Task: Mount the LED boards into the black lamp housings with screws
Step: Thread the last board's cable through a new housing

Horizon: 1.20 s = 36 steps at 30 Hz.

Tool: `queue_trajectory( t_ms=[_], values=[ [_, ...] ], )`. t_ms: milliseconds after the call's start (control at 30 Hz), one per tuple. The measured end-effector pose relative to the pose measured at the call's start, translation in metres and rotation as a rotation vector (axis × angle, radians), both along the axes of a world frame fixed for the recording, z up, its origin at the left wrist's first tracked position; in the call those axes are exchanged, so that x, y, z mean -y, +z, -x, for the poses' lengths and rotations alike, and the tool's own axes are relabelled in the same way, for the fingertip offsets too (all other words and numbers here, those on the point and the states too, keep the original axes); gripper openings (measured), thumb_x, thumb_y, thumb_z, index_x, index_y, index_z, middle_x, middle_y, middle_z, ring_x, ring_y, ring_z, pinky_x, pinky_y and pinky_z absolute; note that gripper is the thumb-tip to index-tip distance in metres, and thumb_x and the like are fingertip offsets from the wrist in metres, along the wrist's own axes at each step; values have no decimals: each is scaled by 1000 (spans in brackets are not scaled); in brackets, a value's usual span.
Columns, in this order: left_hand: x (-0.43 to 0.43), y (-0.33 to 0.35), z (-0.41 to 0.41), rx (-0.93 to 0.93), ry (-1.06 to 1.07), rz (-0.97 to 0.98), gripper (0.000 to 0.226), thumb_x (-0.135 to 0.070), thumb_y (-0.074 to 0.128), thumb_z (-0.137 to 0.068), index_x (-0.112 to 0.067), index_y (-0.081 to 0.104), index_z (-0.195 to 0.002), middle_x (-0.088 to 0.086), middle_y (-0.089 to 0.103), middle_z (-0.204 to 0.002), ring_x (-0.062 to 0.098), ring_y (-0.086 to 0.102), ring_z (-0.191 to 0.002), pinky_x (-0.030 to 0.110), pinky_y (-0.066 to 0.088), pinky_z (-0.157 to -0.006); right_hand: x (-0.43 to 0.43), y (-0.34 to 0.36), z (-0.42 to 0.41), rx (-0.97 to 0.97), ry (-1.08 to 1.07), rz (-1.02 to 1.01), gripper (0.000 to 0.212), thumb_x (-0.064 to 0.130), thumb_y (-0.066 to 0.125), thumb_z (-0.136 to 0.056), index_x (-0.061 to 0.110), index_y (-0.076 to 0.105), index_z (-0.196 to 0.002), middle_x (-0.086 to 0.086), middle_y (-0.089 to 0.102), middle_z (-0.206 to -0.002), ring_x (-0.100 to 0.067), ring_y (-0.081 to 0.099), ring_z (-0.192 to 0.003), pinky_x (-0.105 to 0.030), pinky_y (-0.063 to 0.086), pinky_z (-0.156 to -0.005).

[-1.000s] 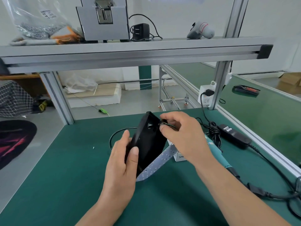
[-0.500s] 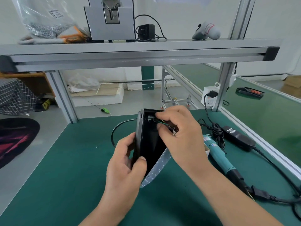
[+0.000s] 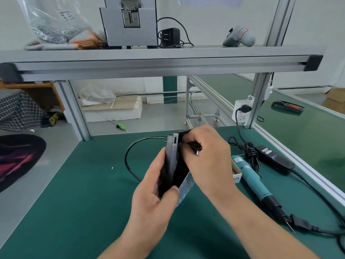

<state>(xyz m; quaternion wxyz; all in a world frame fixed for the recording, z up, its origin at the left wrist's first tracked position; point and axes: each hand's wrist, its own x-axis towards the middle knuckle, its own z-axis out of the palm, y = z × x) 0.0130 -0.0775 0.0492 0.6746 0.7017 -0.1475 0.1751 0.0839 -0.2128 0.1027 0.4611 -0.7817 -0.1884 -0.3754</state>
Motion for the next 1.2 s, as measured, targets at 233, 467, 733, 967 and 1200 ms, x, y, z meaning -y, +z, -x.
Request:
queue_trajectory(
  t_ms=[233,467,733,967,1200],
  values=[
    [0,-10,-3,115,84,-204,90,-11,71,-87,-55,37,-159,-20,53,-158,13,54,-145,36,50,-114,4,-8,0,123,-3,-10,27,-5,75,-80,20,66,-86,11,60,-84,-6,57,-78,-14,44,-70],
    [2,-17,-5,121,159,-194,86,-26,66,-87,-56,32,-160,-19,48,-162,17,53,-147,52,45,-119,1,-2,5,-181,150,-307,19,32,76,-81,37,69,-98,23,75,-96,-1,73,-95,-13,53,-82],
    [0,-21,-8,152,163,-255,87,-22,66,-90,-51,30,-163,-19,44,-165,12,45,-152,45,46,-119,-1,-6,5,-243,149,-301,17,19,80,-86,33,71,-90,18,76,-87,-4,71,-83,-11,49,-70],
    [2,-19,-2,129,130,-205,84,-26,67,-93,-51,28,-163,-16,43,-166,17,45,-152,55,41,-120,-6,-9,6,-128,82,-219,18,26,76,-86,35,65,-96,20,73,-94,-7,71,-90,-15,52,-77],
    [4,-12,2,92,86,-127,90,-7,69,-90,-44,32,-163,-15,48,-163,21,49,-150,59,46,-116,-7,-9,8,-51,93,-146,20,27,72,-92,41,65,-105,23,72,-100,0,68,-95,-6,44,-79]
  ],
)
